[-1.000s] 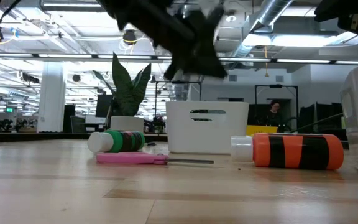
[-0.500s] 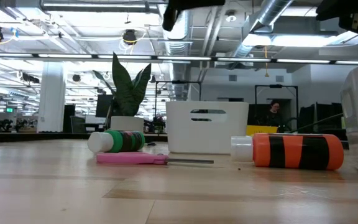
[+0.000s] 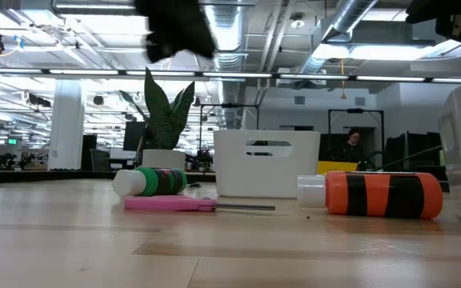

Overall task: Pick & Place Paint Supplies
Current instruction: Put the green acrylic paint bottle into the yellow basket

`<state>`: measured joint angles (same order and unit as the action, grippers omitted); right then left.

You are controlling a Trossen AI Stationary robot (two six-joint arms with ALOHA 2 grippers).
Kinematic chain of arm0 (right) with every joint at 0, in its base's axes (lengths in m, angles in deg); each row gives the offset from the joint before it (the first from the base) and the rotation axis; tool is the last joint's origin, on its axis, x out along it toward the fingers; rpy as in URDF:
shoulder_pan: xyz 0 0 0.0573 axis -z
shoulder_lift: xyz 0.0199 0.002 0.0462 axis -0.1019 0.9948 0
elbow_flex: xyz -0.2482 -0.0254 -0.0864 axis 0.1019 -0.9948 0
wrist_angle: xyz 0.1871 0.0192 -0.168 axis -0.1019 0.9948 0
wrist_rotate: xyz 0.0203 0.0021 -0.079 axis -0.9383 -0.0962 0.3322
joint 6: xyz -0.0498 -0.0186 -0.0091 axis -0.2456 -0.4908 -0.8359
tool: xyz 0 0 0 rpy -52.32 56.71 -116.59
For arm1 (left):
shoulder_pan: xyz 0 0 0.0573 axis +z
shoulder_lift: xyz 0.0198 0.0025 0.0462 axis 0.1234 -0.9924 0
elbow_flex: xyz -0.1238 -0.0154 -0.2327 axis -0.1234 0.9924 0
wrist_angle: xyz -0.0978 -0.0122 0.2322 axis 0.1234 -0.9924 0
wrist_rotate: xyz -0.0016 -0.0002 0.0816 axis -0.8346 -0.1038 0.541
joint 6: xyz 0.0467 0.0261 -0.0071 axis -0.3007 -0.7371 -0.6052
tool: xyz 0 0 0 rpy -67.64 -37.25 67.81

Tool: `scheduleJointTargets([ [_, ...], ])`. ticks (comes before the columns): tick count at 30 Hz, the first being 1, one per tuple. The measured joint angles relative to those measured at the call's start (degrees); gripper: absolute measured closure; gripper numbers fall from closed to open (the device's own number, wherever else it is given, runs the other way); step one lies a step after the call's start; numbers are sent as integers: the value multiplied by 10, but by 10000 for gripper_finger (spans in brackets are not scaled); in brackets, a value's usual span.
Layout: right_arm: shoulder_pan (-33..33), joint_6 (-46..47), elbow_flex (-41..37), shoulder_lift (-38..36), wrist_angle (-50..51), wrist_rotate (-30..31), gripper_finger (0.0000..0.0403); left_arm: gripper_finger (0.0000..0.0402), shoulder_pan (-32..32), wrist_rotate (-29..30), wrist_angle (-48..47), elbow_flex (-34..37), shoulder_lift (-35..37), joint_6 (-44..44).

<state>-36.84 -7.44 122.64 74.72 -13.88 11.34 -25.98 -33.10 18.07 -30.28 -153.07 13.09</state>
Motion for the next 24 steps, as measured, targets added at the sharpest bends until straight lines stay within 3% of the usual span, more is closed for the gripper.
scheduleJointTargets([
  [5, -7, 0, 0, 0, 0, 0, 364, 358, -74, 1, -87, 0, 0, 77],
  [8, -8, 0, 0, 0, 0, 1, 364, 351, -117, 33, -112, 0, 0, 138],
  [14, -8, -4, 0, 0, 0, 1, 364, 306, -172, 150, -112, 0, -3, 226],
  [24, -8, -5, 0, 0, 0, 1, 364, 220, -167, 312, -131, 0, -90, 280],
])
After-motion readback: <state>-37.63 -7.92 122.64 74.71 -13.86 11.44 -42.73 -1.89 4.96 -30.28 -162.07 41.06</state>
